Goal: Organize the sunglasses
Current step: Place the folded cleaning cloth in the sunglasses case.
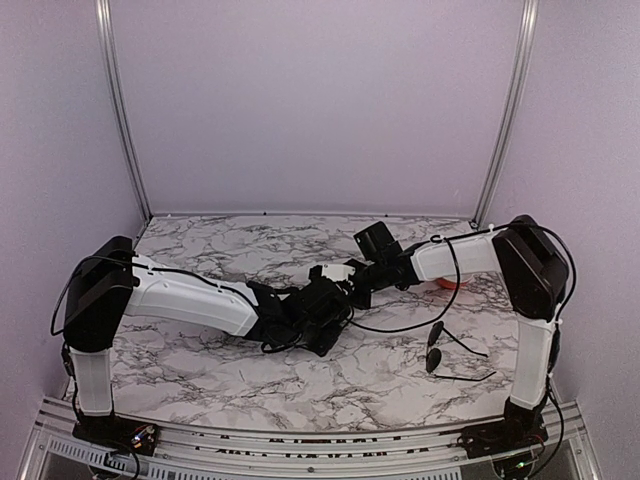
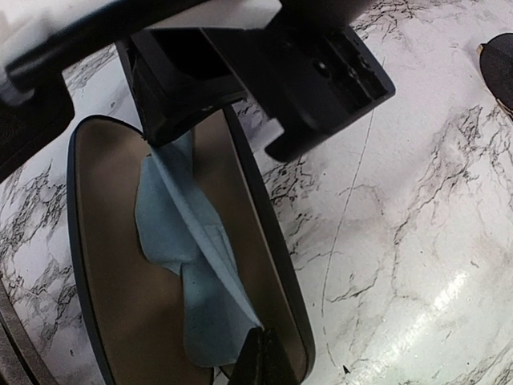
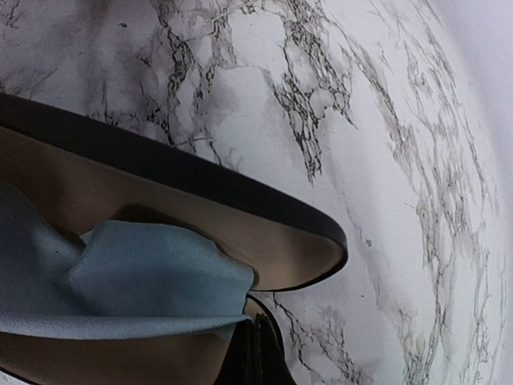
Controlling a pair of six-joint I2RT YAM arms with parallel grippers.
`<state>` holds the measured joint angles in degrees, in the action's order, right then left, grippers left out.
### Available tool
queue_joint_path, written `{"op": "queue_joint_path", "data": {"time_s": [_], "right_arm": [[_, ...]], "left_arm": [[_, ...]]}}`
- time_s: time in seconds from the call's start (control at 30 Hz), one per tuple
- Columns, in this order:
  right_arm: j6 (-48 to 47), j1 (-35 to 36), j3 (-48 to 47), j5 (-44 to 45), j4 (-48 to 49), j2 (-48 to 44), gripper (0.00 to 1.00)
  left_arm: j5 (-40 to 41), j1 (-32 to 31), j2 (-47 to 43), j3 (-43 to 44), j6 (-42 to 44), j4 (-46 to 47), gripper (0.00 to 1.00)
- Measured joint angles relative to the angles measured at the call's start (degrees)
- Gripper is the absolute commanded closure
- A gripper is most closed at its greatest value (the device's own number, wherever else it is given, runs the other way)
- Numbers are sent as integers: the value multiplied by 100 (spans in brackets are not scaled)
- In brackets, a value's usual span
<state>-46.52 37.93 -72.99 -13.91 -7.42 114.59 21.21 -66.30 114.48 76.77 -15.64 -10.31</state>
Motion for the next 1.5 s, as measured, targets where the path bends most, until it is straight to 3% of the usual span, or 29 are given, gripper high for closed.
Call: {"op": "queue_joint_path", "data": {"time_s": [0.87, 1.03, 1.5], "right_arm": [[109, -22, 511, 376, -17, -319, 100], [186, -24, 573, 428, -15, -343, 90], [592, -282, 573, 632, -87, -496, 83]], "left_arm": [[-374, 0, 101, 0, 0, 122, 100], [-457, 0, 105, 0, 0, 125, 100], [-776, -72, 186, -2, 35, 101, 100]]}}
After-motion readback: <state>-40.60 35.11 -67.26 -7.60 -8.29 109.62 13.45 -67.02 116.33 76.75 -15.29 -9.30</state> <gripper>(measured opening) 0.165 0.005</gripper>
